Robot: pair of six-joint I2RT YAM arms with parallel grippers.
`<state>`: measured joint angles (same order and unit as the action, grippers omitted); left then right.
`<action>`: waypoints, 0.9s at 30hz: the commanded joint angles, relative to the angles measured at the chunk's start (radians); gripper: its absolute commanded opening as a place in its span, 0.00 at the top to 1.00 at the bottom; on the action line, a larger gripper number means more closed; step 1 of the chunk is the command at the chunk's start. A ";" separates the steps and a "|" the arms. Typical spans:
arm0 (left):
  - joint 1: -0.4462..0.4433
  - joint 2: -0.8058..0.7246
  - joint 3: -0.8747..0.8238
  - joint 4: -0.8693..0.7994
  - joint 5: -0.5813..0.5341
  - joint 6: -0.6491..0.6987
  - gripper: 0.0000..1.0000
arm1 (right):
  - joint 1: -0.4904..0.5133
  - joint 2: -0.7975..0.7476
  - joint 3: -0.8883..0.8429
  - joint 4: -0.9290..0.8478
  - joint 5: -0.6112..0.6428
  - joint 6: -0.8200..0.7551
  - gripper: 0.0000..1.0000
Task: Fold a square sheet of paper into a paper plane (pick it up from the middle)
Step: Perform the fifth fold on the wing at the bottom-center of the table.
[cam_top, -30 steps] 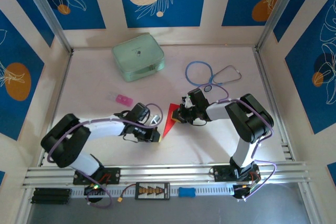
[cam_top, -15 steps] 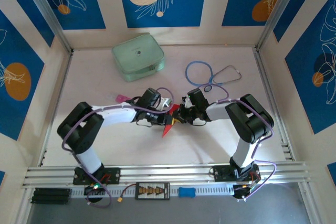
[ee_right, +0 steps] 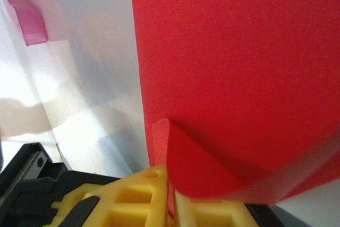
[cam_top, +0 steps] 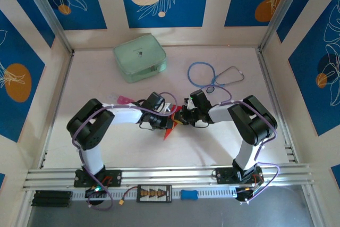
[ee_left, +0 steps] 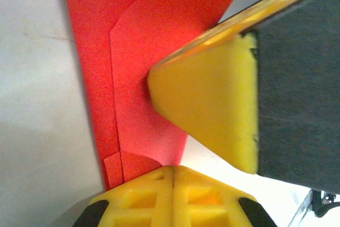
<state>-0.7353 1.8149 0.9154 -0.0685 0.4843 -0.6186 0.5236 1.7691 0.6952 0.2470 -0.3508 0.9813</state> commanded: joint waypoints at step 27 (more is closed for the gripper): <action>0.001 0.029 -0.117 -0.075 0.026 0.147 1.00 | 0.029 -0.179 -0.025 -0.140 0.077 -0.106 0.87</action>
<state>-0.7334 1.7943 0.8387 0.0128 0.5404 -0.4950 0.5335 1.5524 0.6491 0.0956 -0.2722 0.8902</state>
